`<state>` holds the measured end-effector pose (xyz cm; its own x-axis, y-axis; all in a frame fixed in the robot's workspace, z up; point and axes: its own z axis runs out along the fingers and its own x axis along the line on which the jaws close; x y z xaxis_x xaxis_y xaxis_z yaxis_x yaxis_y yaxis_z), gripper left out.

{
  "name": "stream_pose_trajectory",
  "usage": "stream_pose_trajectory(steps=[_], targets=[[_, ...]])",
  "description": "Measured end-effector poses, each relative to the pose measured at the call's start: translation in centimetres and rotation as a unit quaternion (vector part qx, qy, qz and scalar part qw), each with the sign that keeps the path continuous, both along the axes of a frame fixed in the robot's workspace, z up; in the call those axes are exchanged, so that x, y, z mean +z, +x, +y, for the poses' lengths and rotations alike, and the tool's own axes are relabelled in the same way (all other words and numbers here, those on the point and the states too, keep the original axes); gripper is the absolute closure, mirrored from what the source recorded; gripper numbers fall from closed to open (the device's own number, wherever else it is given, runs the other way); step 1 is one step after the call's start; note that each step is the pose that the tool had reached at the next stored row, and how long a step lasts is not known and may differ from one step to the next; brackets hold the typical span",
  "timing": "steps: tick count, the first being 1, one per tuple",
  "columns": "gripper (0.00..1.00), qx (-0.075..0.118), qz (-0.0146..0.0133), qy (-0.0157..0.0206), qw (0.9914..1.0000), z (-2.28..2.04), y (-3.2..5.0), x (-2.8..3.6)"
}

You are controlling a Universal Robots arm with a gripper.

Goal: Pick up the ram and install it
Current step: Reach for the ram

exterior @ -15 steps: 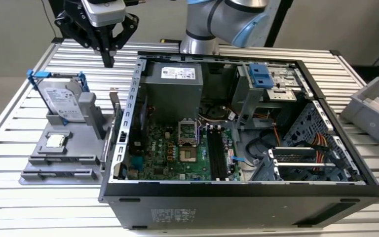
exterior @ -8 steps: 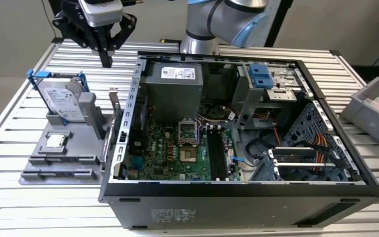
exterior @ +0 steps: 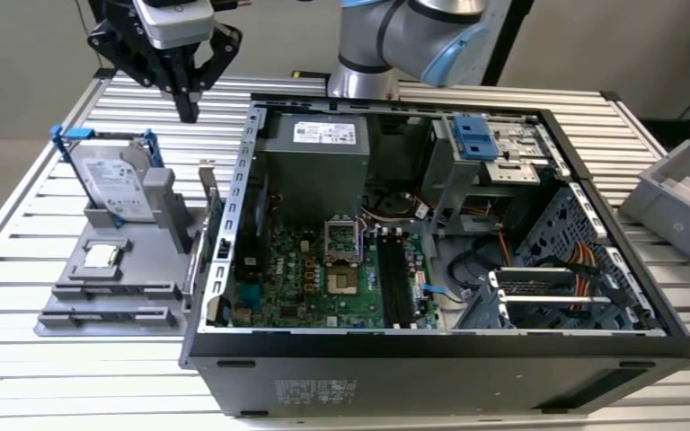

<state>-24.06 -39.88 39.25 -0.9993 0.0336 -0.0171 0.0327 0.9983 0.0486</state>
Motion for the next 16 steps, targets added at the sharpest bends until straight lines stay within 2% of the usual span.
stream_pose_trajectory(steps=[9,16], targets=[[1.00,0.001,0.0000,0.0000,1.00000,0.00,-0.70,0.00],[1.00,0.002,0.0002,-0.0001,1.00000,0.00,-1.57,0.01]])
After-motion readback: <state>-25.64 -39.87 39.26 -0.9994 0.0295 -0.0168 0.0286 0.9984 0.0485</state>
